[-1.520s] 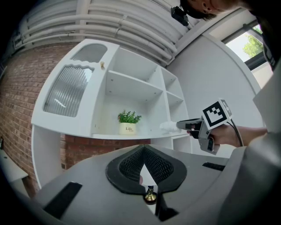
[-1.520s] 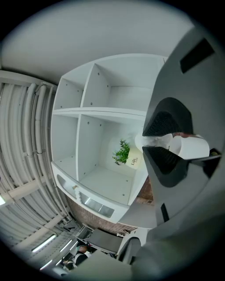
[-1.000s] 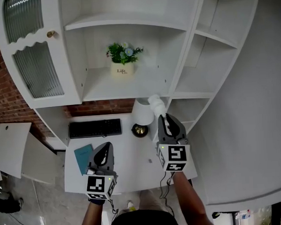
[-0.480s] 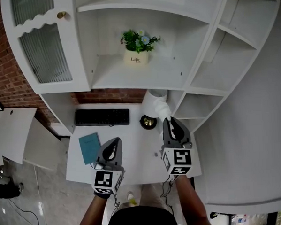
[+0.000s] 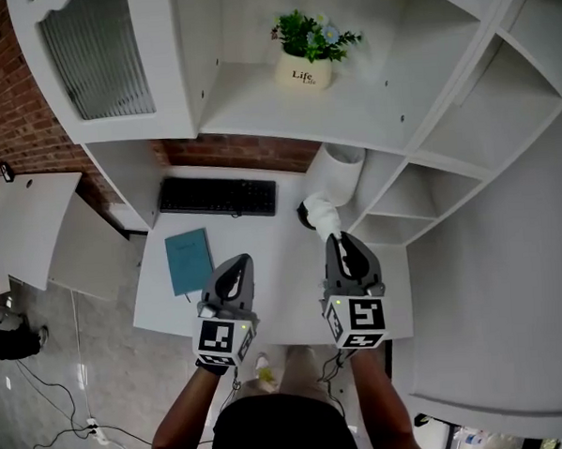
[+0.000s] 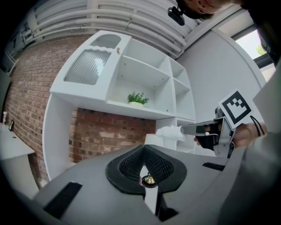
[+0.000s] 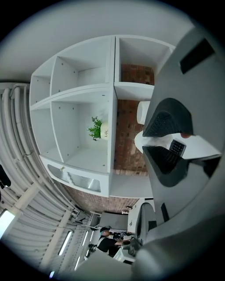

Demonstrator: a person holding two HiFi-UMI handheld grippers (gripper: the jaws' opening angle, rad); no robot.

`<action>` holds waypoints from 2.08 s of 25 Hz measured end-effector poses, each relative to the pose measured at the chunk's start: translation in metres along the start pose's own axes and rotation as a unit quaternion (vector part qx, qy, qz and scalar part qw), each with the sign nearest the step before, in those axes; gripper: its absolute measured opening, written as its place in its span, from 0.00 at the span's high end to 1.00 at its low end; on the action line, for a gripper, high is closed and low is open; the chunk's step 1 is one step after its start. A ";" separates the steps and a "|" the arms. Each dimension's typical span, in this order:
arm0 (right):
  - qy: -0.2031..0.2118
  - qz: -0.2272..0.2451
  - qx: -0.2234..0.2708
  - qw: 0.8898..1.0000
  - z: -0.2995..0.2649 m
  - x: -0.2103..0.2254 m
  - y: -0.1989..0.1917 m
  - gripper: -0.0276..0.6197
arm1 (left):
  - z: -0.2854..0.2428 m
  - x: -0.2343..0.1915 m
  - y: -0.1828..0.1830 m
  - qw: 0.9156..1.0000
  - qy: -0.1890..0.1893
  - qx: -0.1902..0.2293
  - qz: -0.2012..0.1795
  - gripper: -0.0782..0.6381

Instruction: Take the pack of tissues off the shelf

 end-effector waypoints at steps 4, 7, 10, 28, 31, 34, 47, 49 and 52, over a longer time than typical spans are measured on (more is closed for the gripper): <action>0.009 -0.007 -0.008 1.000 -0.005 -0.006 -0.015 0.86 | -0.002 -0.006 -0.017 1.000 0.008 -0.013 0.006 0.87; 0.017 -0.011 -0.017 1.000 -0.007 -0.012 -0.029 0.86 | -0.004 -0.008 -0.029 1.000 0.012 -0.019 0.005 0.87; 0.024 -0.018 -0.029 0.999 -0.010 -0.018 -0.046 0.86 | -0.006 -0.011 -0.042 1.000 0.018 -0.023 0.006 0.87; 0.063 -0.049 -0.128 0.989 -0.018 -0.063 -0.165 0.86 | -0.011 -0.025 -0.160 0.994 0.054 -0.091 0.028 0.87; 0.067 -0.055 -0.147 0.985 -0.019 -0.069 -0.187 0.86 | -0.011 -0.027 -0.178 0.992 0.059 -0.102 0.034 0.87; 0.068 -0.057 -0.165 0.982 -0.018 -0.072 -0.206 0.86 | -0.009 -0.026 -0.196 0.990 0.060 -0.120 0.036 0.87; 0.084 -0.071 -0.228 0.967 -0.020 -0.099 -0.278 0.86 | -0.006 -0.021 -0.264 0.978 0.058 -0.191 0.053 0.87; 0.082 -0.072 -0.240 0.965 -0.019 -0.100 -0.290 0.86 | -0.005 -0.020 -0.271 0.977 0.058 -0.199 0.055 0.87; 0.083 -0.067 -0.255 0.961 -0.018 -0.105 -0.303 0.86 | -0.003 -0.020 -0.279 0.975 0.059 -0.207 0.061 0.87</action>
Point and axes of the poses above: the fingertips, and each gripper's own axes: z backward along the fingers, x to its right, y out of its top, the point moved 2 cm from there along z, backward along the fingers, and after that the axes turned 7 degrees about -y, right-handed, at the moved point
